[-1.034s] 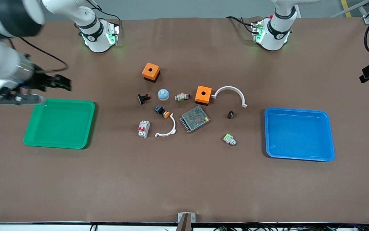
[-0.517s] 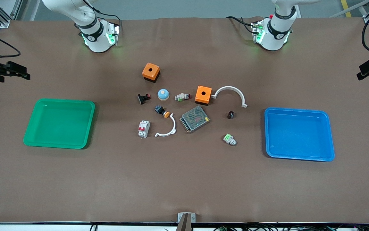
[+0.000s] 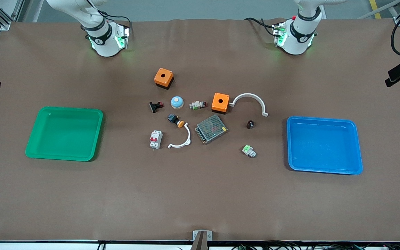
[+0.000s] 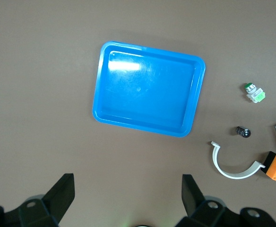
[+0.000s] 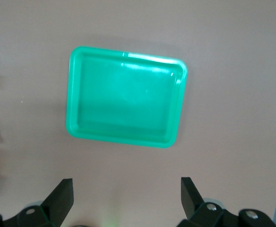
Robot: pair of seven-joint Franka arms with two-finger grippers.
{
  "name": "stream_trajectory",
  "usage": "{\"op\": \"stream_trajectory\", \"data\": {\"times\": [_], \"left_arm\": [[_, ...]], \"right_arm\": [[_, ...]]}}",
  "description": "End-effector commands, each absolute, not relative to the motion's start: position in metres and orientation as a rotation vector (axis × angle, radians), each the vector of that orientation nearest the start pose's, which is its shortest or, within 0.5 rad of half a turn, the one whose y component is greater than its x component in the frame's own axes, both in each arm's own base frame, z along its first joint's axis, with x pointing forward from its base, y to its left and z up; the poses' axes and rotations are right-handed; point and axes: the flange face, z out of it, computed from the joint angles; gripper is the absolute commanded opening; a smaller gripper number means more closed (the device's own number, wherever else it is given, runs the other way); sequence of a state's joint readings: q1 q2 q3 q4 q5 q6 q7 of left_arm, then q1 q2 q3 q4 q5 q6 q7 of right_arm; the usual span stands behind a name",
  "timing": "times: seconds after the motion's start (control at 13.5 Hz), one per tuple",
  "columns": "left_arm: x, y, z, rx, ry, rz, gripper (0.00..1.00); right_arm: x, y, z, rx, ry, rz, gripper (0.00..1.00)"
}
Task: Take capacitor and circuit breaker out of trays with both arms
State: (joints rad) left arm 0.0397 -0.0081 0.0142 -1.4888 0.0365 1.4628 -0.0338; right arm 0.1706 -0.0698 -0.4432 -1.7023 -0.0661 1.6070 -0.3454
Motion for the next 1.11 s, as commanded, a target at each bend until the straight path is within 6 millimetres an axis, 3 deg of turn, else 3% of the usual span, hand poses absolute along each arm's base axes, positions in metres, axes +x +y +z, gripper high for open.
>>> {"op": "stream_trajectory", "data": {"times": [0.0,0.22,0.52,0.89,1.03], "left_arm": [[0.536,0.031,0.661,-3.128,-0.1,0.012,1.0],[0.535,0.031,0.663,-3.127,-0.1,0.008,1.0],[0.535,0.031,0.663,-3.128,-0.098,0.01,1.0],[0.538,0.032,0.658,-3.127,-0.1,0.015,1.0],[0.539,0.032,0.66,-3.119,-0.099,0.01,1.0]], "right_arm": [[0.537,-0.132,0.612,-3.203,-0.16,0.049,1.0],[0.546,-0.12,0.607,-3.198,-0.131,0.043,1.0],[0.552,-0.115,0.624,-3.205,-0.141,-0.007,1.0],[0.562,-0.067,0.625,-3.203,-0.087,-0.028,1.0],[0.563,-0.064,0.624,-3.201,-0.08,-0.025,1.0]]}}
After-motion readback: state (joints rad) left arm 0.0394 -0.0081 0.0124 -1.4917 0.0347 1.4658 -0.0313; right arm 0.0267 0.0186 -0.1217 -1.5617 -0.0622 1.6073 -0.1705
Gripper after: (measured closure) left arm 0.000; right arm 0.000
